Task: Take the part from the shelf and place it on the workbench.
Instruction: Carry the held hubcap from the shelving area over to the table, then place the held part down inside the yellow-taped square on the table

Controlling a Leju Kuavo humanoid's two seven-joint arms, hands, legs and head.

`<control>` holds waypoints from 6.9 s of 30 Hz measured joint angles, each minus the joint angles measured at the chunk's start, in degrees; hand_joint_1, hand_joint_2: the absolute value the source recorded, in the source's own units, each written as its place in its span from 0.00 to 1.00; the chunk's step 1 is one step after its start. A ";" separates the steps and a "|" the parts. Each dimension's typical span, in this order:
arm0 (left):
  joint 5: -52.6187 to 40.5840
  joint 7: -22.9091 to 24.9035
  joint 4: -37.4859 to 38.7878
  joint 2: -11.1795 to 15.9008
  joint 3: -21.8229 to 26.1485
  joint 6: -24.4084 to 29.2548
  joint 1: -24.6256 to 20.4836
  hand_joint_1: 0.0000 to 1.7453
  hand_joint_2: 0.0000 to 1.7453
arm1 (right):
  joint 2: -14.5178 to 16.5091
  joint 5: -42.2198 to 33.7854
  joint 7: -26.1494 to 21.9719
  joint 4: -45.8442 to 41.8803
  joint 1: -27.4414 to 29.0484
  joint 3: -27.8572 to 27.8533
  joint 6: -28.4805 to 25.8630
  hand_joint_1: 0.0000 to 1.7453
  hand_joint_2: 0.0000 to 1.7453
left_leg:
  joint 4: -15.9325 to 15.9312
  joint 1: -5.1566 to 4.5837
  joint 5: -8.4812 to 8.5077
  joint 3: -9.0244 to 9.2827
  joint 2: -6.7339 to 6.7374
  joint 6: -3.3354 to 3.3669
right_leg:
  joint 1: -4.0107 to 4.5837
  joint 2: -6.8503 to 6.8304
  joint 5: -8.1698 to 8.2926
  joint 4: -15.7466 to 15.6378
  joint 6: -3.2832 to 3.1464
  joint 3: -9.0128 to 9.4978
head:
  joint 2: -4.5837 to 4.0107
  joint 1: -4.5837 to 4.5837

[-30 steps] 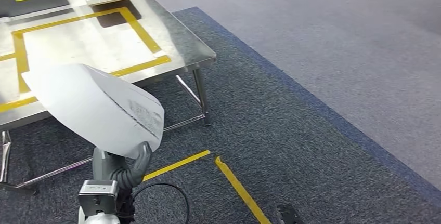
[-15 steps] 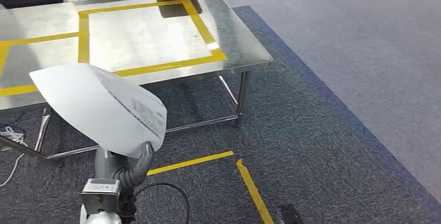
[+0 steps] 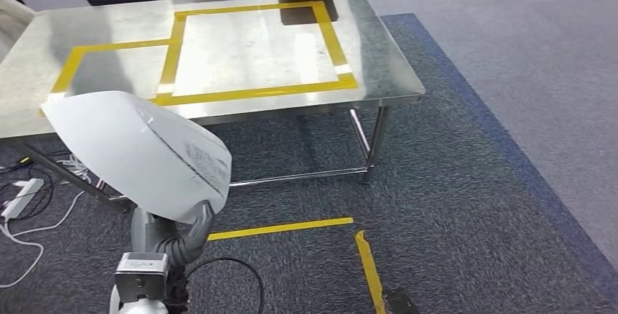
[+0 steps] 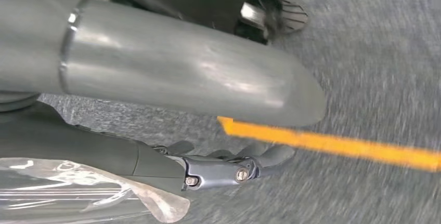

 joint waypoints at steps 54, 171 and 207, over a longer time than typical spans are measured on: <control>1.78 -0.69 0.08 -0.12 0.25 -1.53 0.35 1.00 1.00 | 0.01 -1.62 0.08 0.01 0.38 0.02 4.62 0.00 0.00 | -10.79 -0.92 0.32 10.64 0.44 3.11 | 1.01 -0.04 2.58 1.19 1.67 -4.51 | 0.01 0.77; -59.05 22.51 21.08 13.00 0.17 -5.68 -30.05 1.00 1.00 | 0.15 2.32 3.43 0.27 -1.92 -1.93 10.30 0.00 0.00 | -8.90 0.21 4.28 4.61 1.32 1.36 | 1.23 -0.22 -3.06 -1.62 1.20 3.31 | 0.00 0.66; -52.74 15.15 52.92 2.19 -26.42 -23.11 -54.96 1.00 1.00 | 0.85 6.02 4.93 -0.37 -4.01 -1.95 13.47 0.00 0.00 | -8.96 0.18 4.41 4.60 1.35 1.30 | 1.22 -0.11 -2.86 -1.58 1.25 3.88 | 0.00 0.66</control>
